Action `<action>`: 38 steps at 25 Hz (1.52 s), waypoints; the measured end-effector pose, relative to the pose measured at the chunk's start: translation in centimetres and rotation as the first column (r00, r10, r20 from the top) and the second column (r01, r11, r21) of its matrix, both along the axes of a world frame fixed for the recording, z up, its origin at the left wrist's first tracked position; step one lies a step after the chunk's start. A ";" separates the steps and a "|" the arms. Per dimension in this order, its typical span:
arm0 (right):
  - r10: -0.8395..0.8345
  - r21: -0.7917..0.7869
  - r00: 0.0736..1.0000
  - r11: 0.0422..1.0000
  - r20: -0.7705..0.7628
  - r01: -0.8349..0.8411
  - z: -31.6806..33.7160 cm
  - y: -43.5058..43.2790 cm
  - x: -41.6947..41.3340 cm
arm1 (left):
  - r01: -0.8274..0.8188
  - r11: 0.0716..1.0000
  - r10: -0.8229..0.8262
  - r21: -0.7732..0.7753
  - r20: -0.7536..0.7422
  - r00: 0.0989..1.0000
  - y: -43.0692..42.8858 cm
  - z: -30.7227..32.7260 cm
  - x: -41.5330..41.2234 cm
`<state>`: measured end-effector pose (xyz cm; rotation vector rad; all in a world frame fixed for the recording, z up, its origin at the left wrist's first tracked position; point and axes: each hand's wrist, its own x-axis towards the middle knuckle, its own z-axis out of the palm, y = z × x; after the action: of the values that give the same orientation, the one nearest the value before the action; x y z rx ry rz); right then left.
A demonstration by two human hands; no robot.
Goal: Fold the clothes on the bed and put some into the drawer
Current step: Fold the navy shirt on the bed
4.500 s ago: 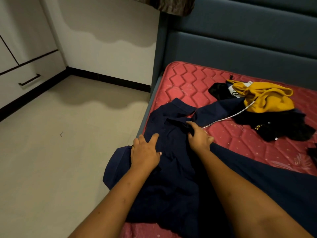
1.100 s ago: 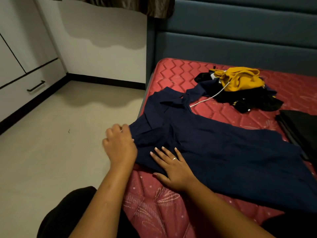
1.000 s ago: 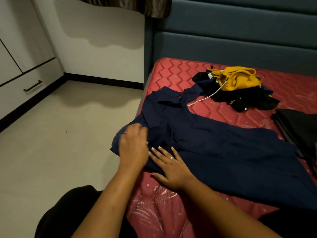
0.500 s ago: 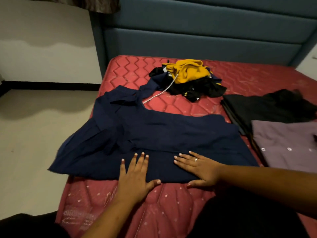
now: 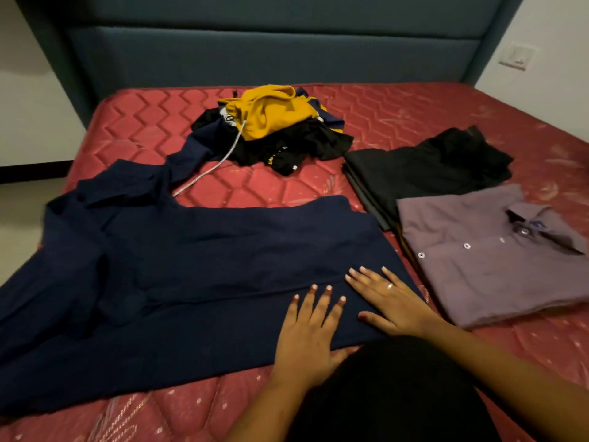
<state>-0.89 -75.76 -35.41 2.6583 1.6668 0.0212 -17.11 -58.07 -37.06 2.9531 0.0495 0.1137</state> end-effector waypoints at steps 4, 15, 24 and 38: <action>-0.194 0.019 0.981 0.981 0.011 0.194 -0.9 -0.1 -0.7 | 0.064 0.998 -0.064 -0.005 0.048 0.997 -1.7 -0.4 3.1; -0.415 -0.036 0.910 0.909 0.012 0.415 -0.8 -0.3 -1.3 | 0.029 0.998 -0.027 0.059 -0.029 0.999 -1.2 -0.6 3.1; -0.454 -0.400 0.891 0.821 -0.023 0.408 3.4 -0.6 -1.3 | -0.184 0.982 0.186 0.033 -0.071 0.980 4.1 0.4 -3.9; -0.010 0.097 0.976 0.995 -0.218 0.032 0.2 27.3 -25.3 | -0.698 0.715 0.672 -0.023 -0.253 0.696 21.1 3.2 -23.5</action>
<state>-26.18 -48.50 -35.25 2.8433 1.7382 -0.1992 -40.63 -36.96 -33.90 2.6394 1.1608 -0.1291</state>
